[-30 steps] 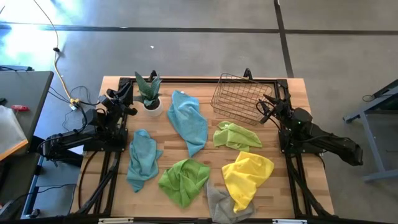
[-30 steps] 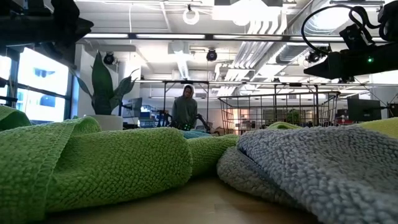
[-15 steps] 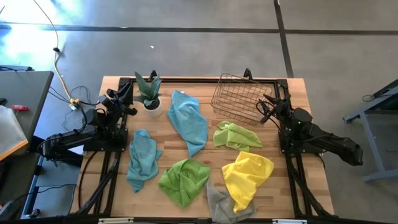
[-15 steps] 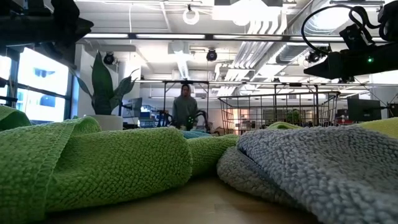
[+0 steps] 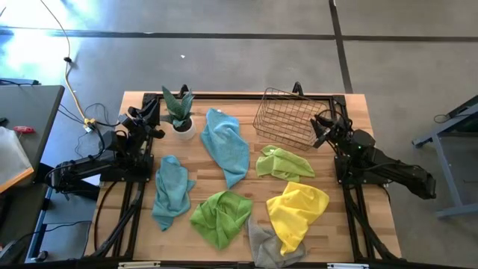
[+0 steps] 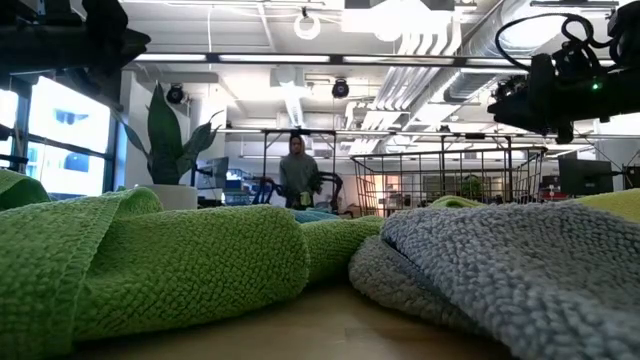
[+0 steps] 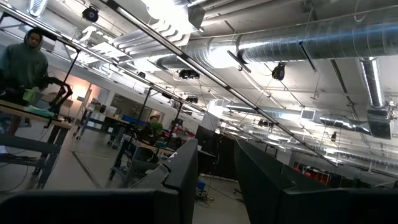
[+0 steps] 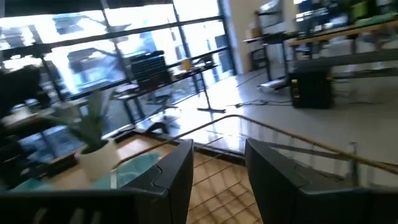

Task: Fold microfiber towels
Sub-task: Fold the top blue towel

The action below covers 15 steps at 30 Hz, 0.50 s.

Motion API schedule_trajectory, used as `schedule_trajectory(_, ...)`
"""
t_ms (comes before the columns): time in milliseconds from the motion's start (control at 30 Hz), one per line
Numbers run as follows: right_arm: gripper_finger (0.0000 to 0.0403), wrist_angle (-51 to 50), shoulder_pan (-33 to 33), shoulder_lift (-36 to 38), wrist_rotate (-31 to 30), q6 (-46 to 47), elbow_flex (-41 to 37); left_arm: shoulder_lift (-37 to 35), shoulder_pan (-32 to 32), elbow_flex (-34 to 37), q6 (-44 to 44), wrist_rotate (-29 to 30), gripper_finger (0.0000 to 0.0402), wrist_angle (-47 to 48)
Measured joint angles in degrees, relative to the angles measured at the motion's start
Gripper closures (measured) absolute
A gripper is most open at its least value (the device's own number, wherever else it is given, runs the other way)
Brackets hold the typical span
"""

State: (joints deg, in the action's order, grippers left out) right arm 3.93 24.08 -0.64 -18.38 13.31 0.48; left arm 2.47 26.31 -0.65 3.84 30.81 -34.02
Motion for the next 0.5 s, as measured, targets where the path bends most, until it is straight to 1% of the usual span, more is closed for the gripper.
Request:
schedule_trajectory(233,0.0265,0.45,-0.02,-0.01,14.90,-0.26,0.01,-0.01,-0.01,-0.01,0.01,0.00,0.0307,-0.02)
schedule_trajectory(367,0.0265,0.43,-0.02,-0.01,20.11,-0.23,-0.01,0.00,0.00,0.00,-0.01,0.00,0.0307,0.00)
schedule_trajectory(500,0.0265,0.45,-0.02,0.00,24.77,1.76,0.01,0.01,-0.01,-0.02,0.02,0.00,0.0307,0.00)
